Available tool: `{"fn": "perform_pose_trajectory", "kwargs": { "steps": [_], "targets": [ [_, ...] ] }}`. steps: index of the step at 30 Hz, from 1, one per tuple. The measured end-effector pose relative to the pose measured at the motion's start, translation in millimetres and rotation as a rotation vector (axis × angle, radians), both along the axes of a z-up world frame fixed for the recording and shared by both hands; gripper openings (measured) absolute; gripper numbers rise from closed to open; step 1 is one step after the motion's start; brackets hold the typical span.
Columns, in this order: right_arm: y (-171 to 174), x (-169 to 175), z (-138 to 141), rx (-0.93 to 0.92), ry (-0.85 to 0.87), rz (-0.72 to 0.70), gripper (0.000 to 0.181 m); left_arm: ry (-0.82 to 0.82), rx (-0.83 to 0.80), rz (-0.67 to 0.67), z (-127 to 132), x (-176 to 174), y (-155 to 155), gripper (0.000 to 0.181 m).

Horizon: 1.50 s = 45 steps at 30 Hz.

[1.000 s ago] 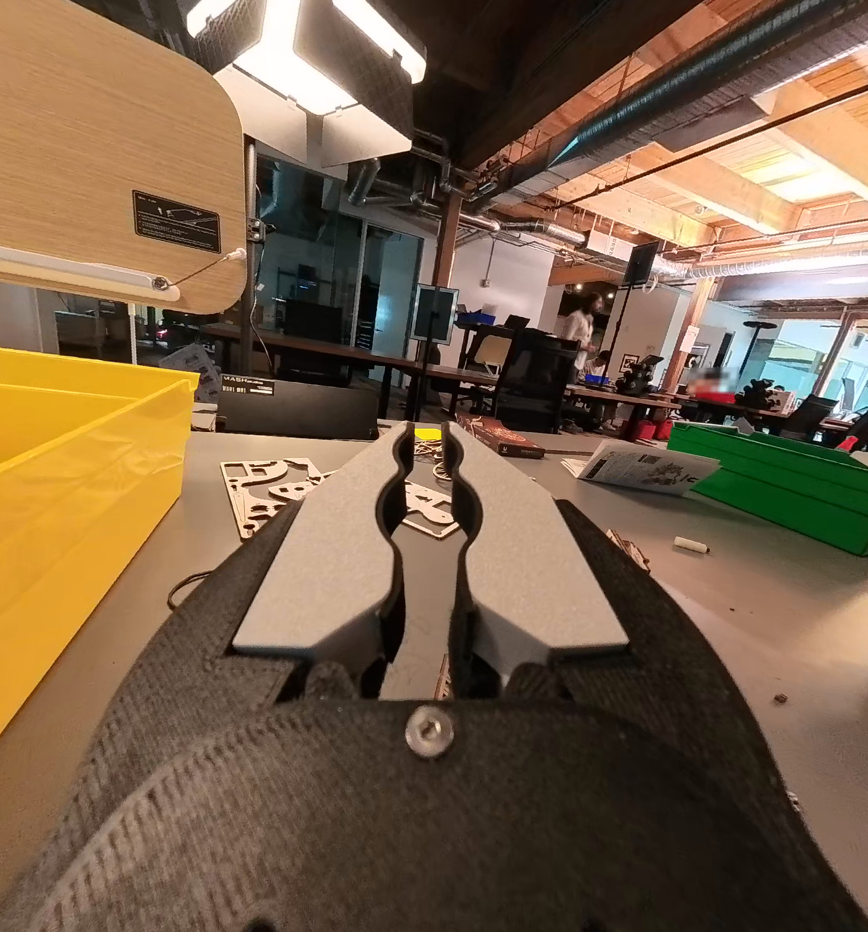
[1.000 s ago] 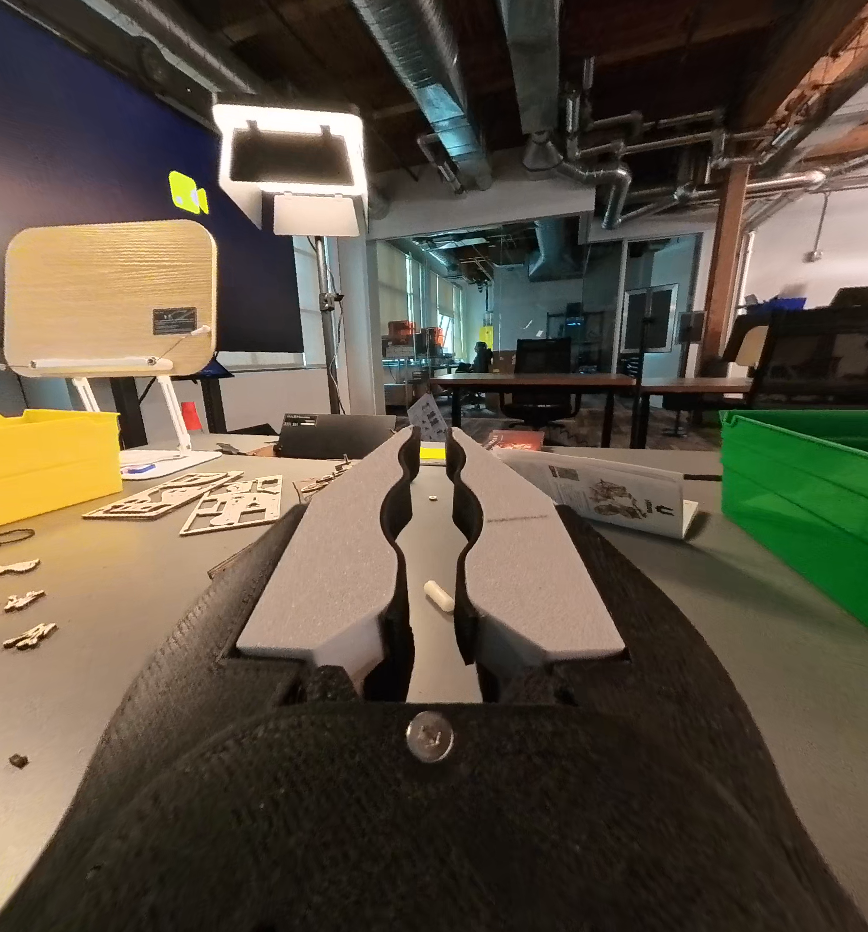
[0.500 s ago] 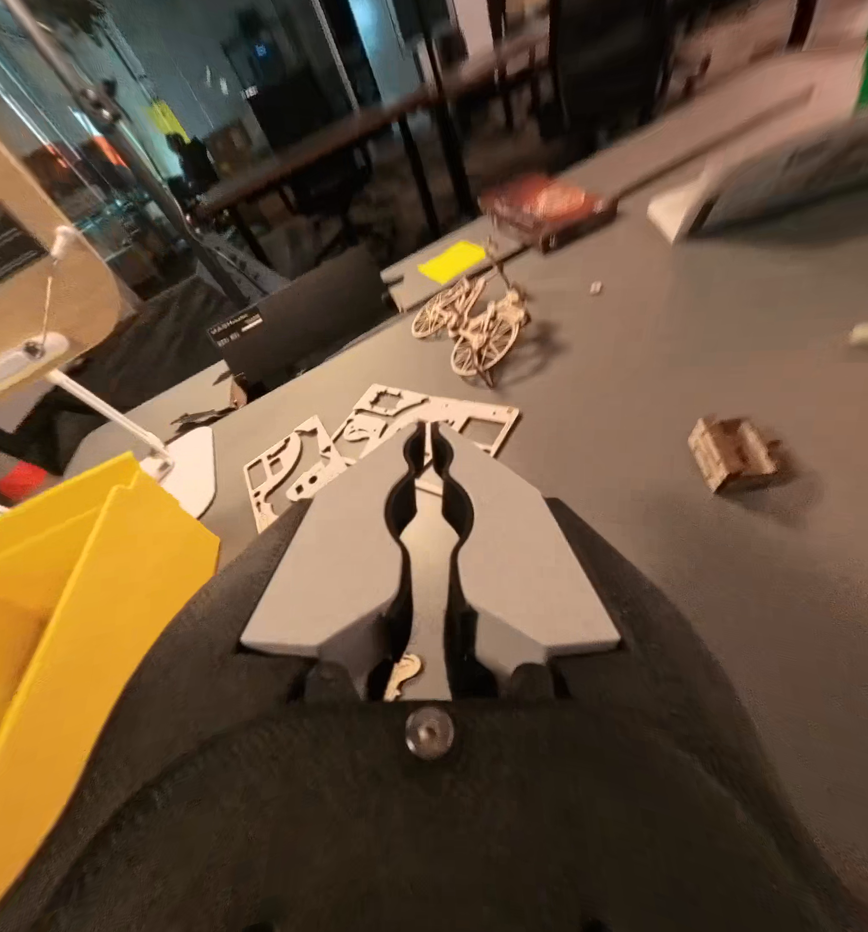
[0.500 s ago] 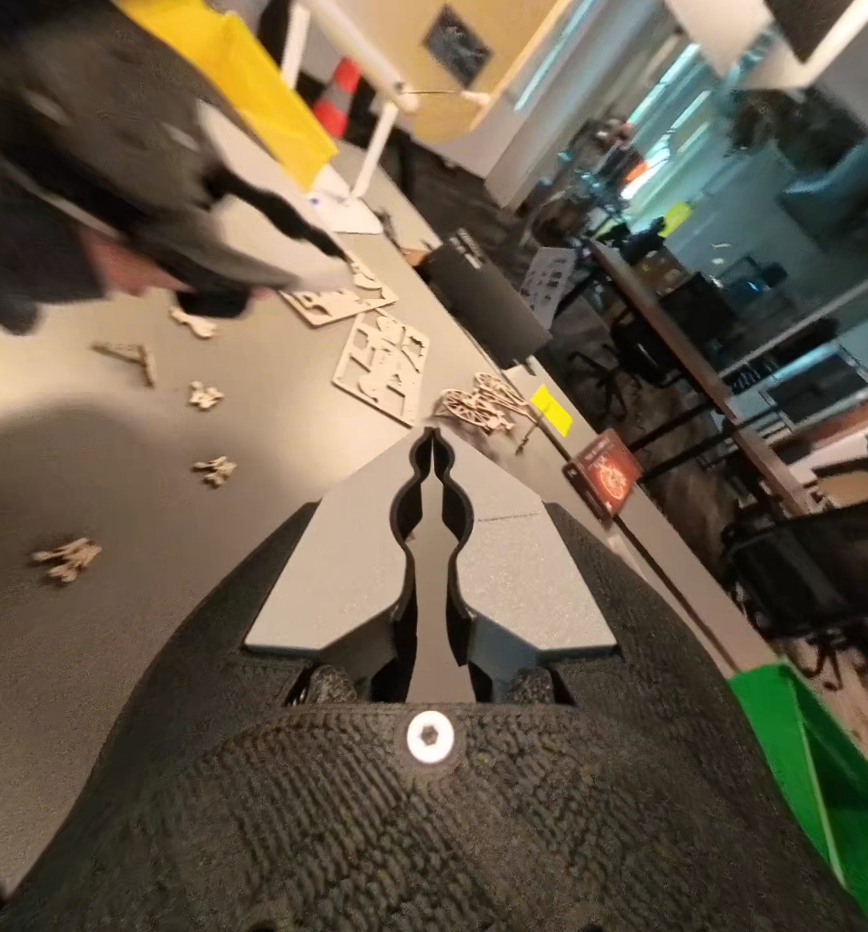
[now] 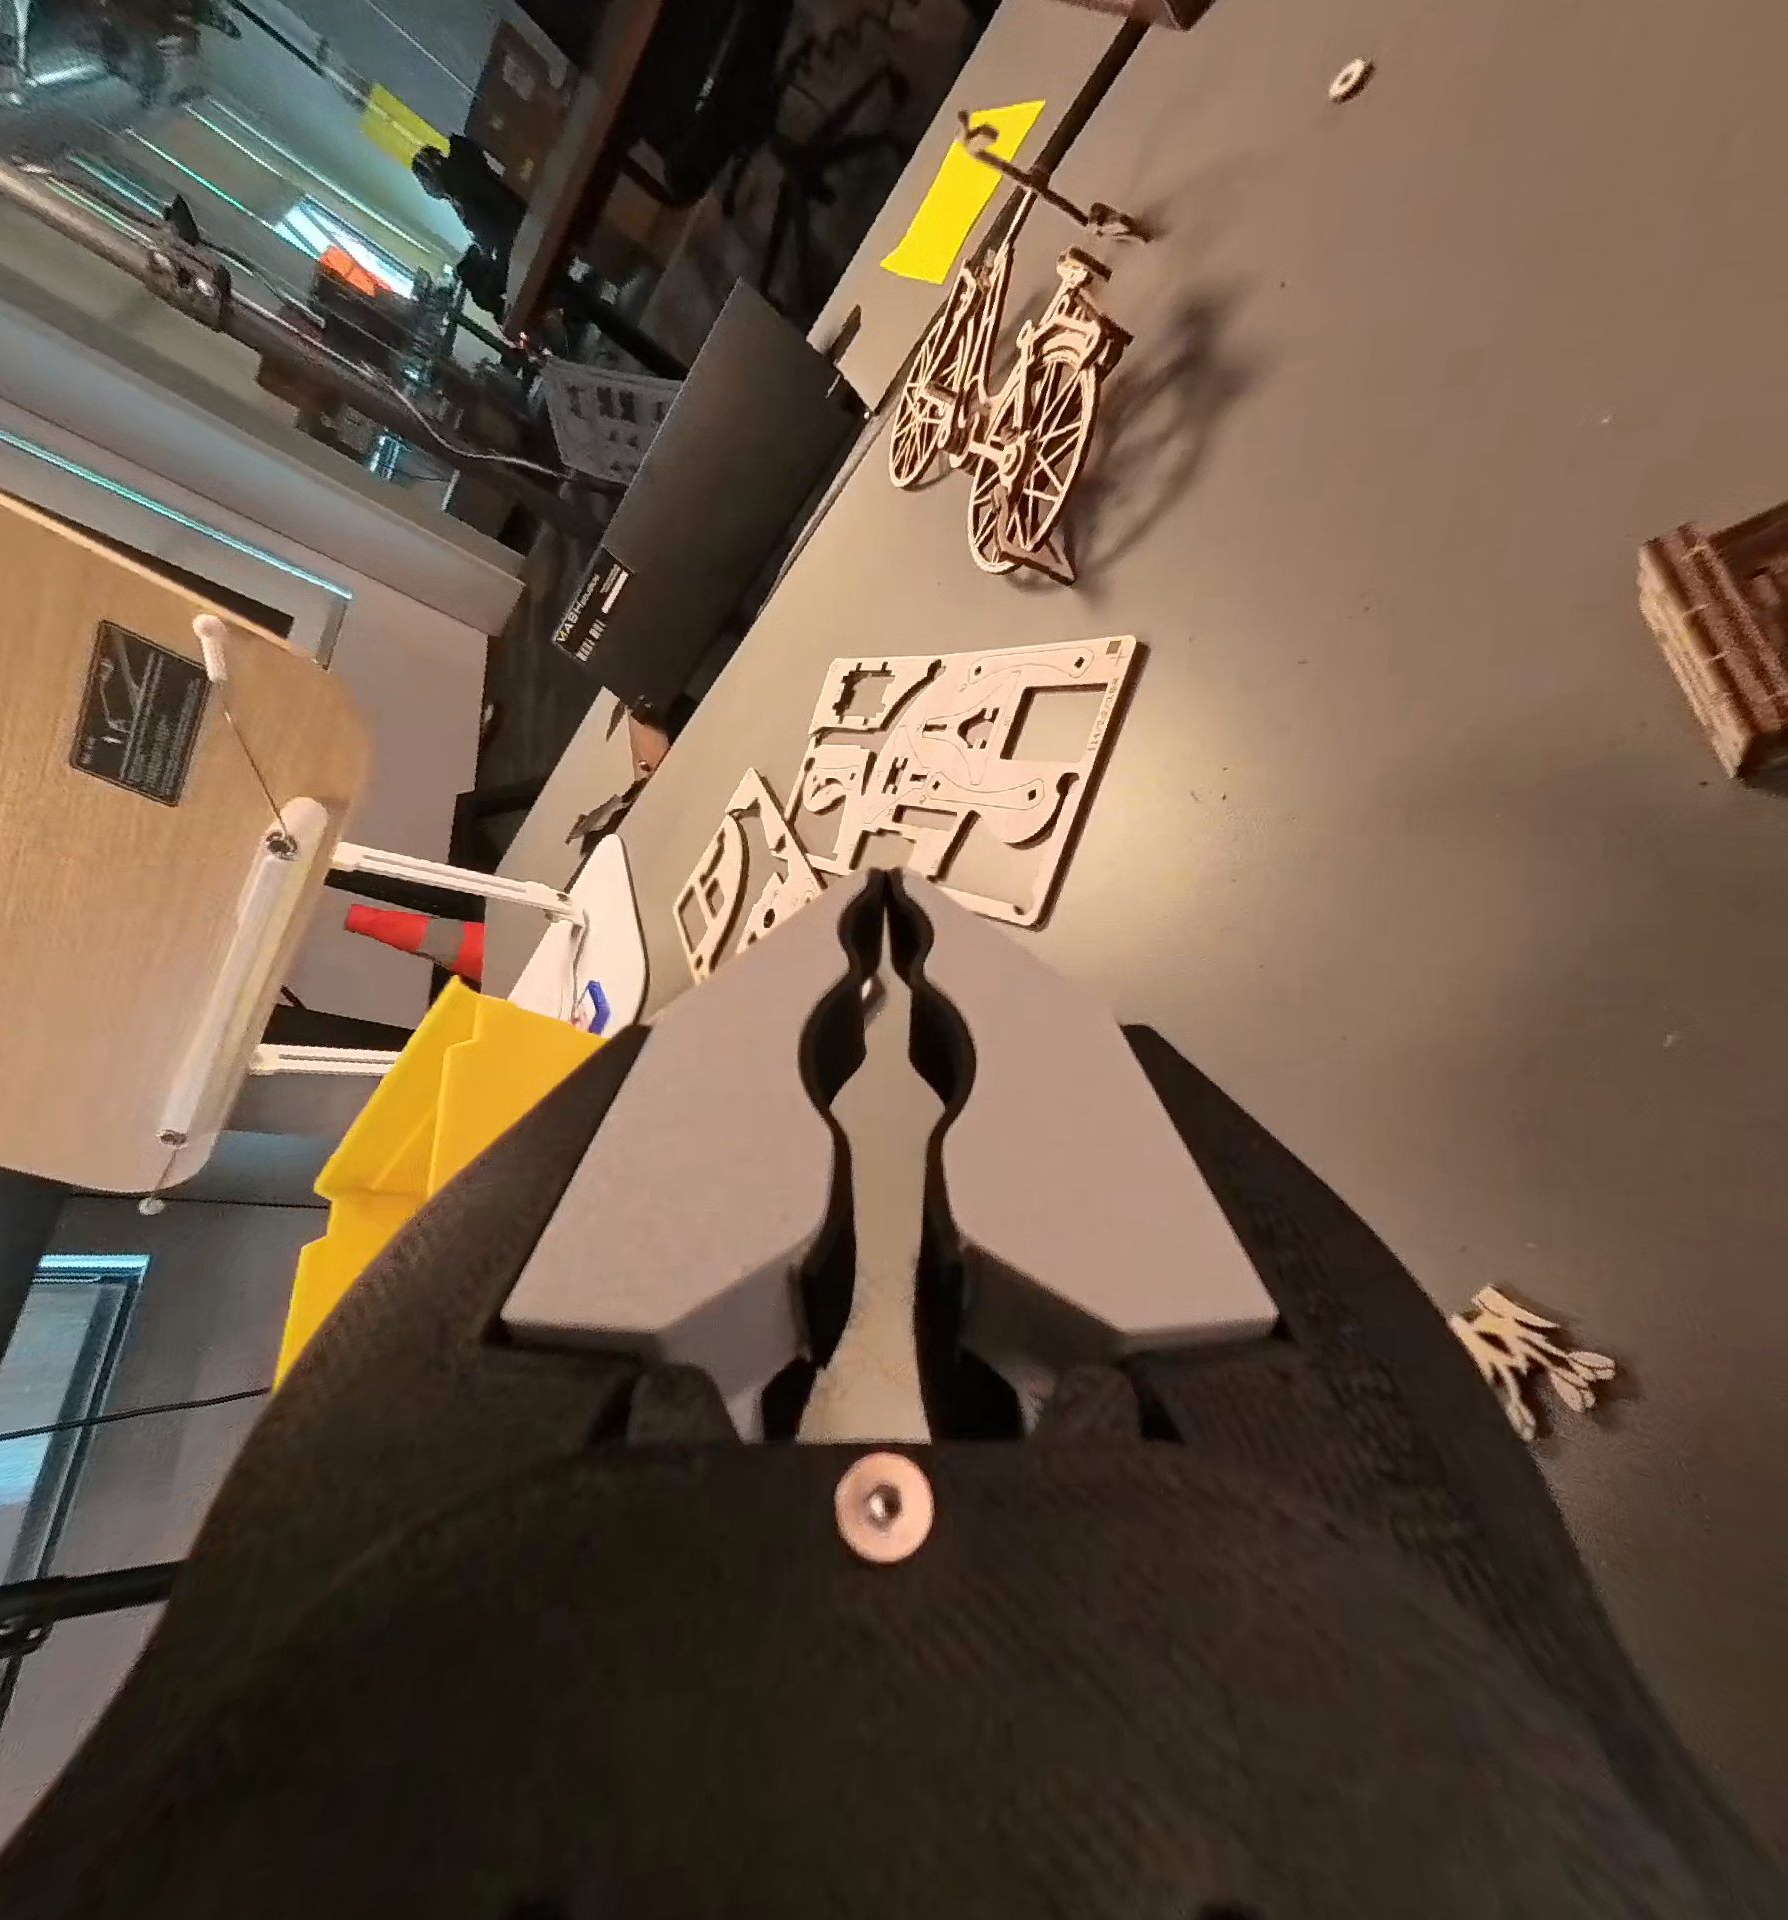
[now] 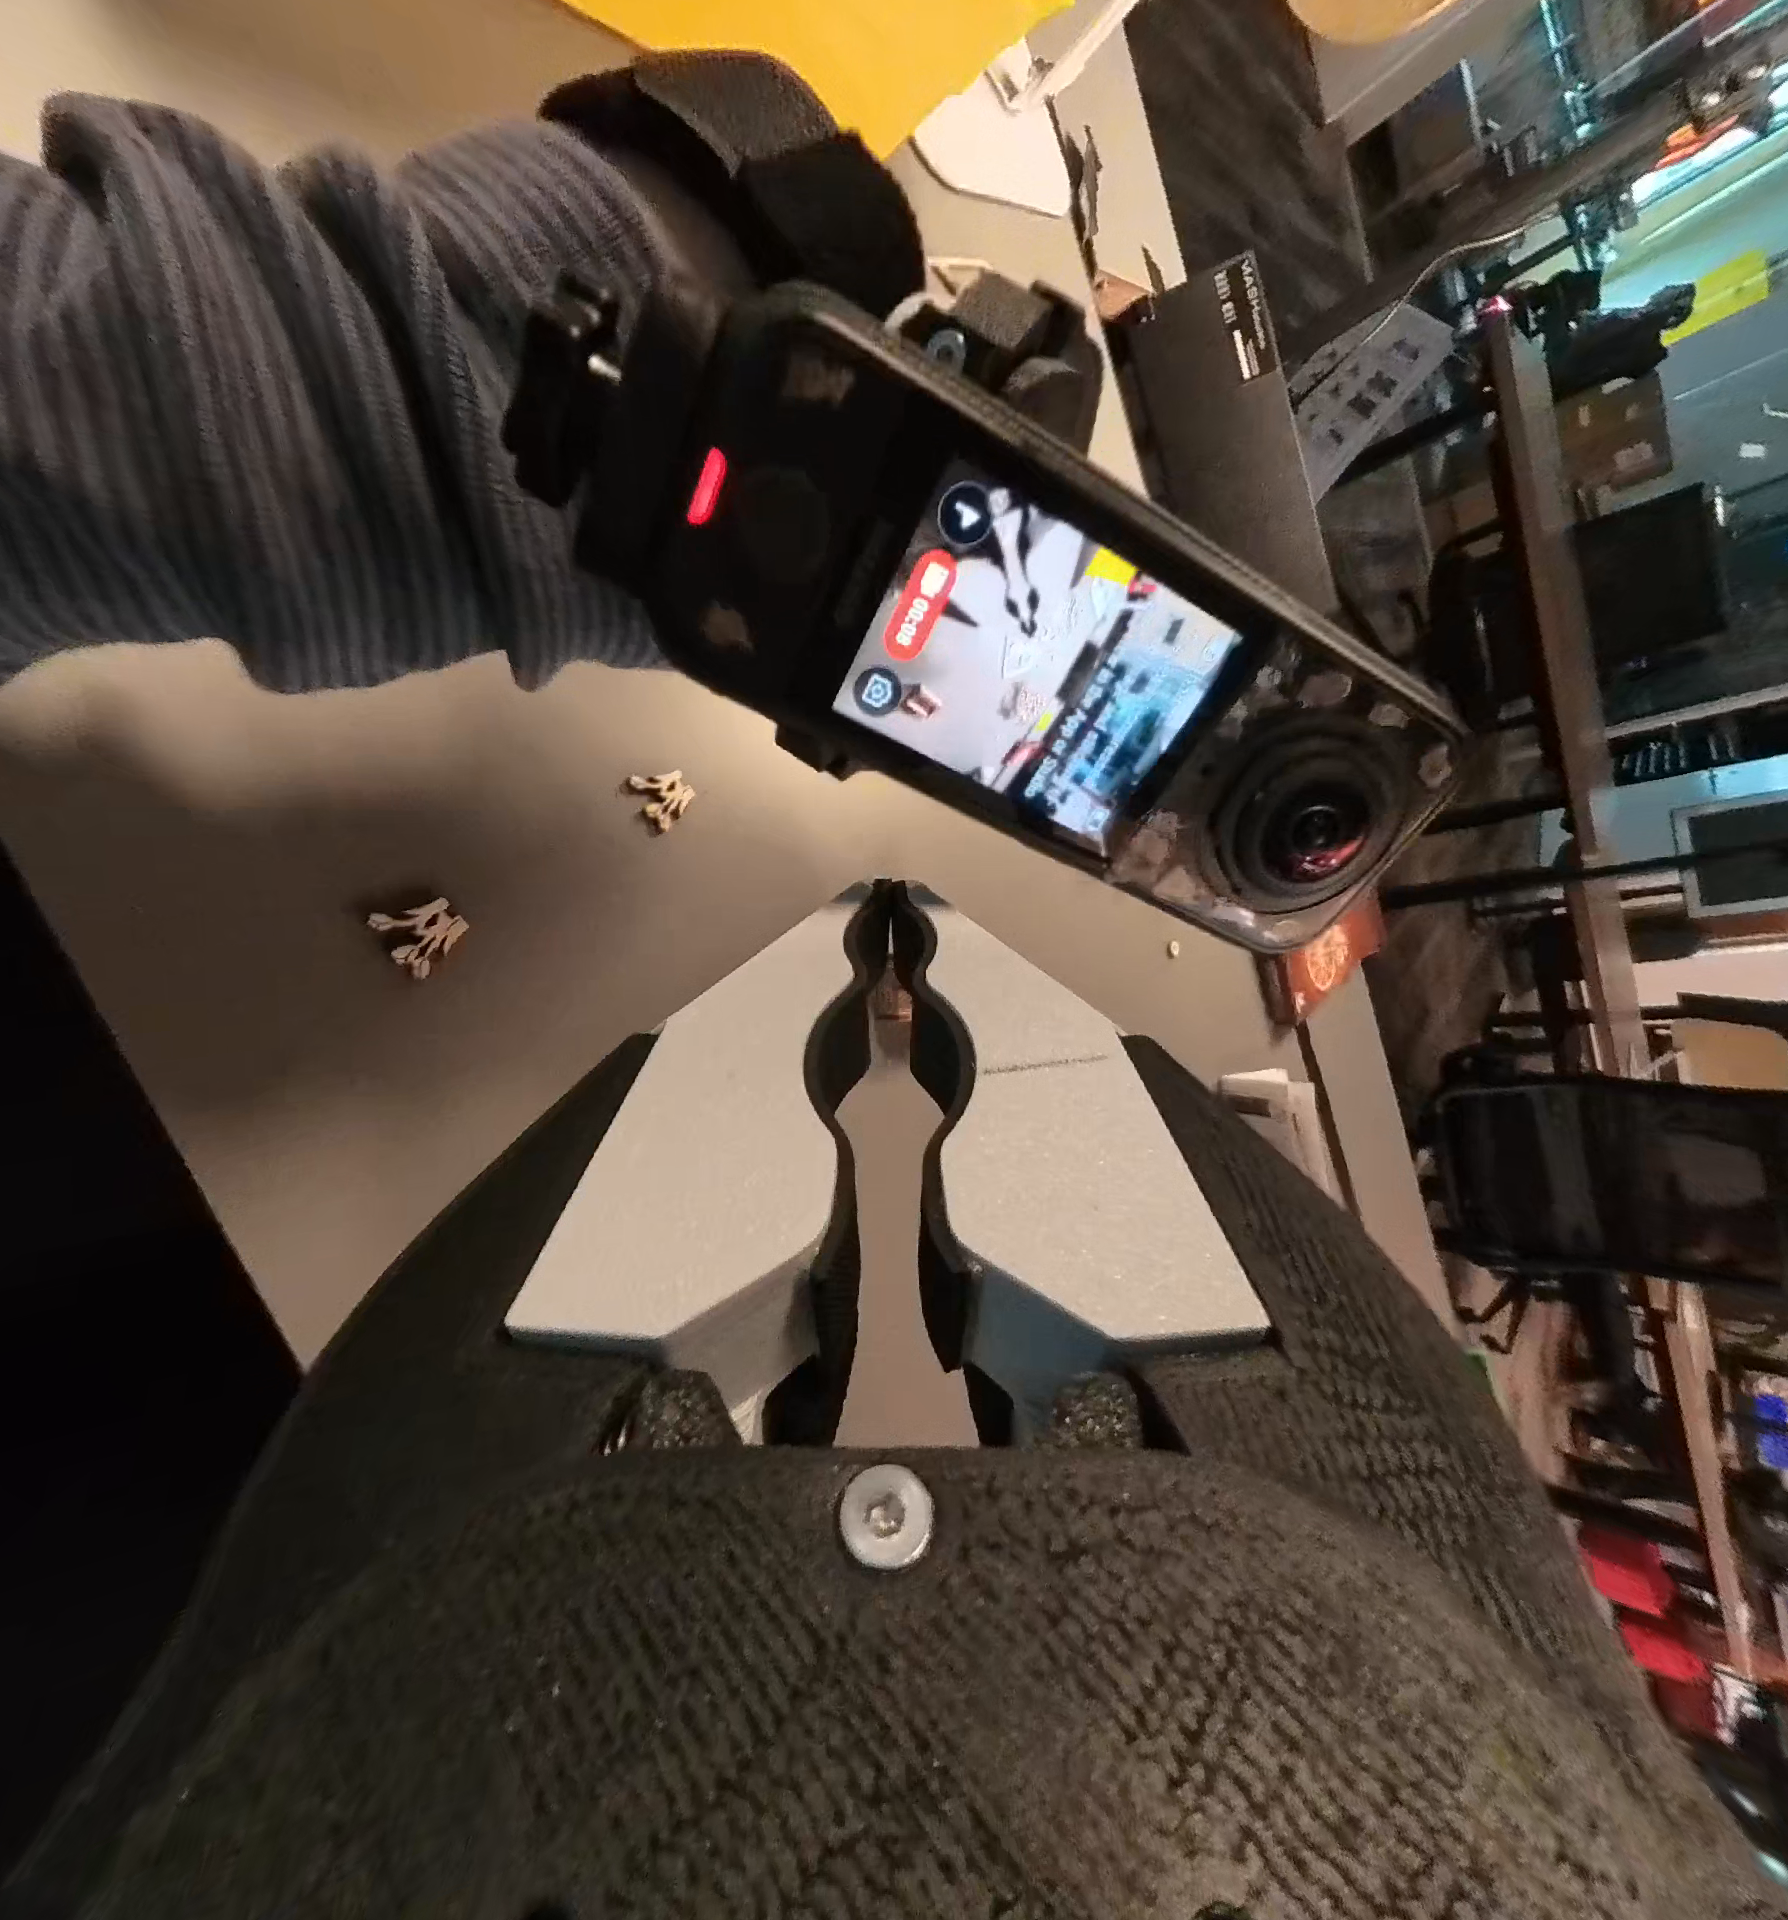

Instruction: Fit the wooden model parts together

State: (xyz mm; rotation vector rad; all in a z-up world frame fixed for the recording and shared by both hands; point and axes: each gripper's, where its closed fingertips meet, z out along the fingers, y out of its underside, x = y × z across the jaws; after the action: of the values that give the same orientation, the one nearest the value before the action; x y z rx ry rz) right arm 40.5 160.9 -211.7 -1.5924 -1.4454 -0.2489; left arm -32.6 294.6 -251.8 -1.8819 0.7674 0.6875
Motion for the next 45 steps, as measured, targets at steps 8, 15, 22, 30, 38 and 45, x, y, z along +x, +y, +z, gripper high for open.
{"fn": "perform_pose_trajectory", "kwargs": {
  "steps": [8,15,22,30,38,45],
  "targets": [
    [-1.7,-1.0,2.8,-0.011,0.025,0.006,0.000,0.022,0.004,-0.013,1.1,5.1,-1.6,0.000],
    [32.4,36.9,4.4,0.050,0.201,-0.092,0.000,-0.128,0.053,-0.072,2.3,0.1,-25.9,0.000],
    [116.3,121.2,-20.0,0.253,0.322,-0.447,0.000,-0.198,0.122,-0.435,21.5,98.4,-97.6,0.000],
    [139.2,152.0,-26.3,0.357,0.248,-0.575,0.000,-0.198,0.072,-0.662,25.2,179.8,-146.6,0.000],
    [137.4,146.6,-23.0,0.370,0.258,-0.566,0.000,-0.188,0.055,-0.684,20.0,189.6,-150.7,0.000],
    [136.9,155.2,-27.3,0.337,0.331,-0.564,0.000,-0.308,0.100,-0.621,31.6,158.8,-136.7,0.000]
  ]
}}
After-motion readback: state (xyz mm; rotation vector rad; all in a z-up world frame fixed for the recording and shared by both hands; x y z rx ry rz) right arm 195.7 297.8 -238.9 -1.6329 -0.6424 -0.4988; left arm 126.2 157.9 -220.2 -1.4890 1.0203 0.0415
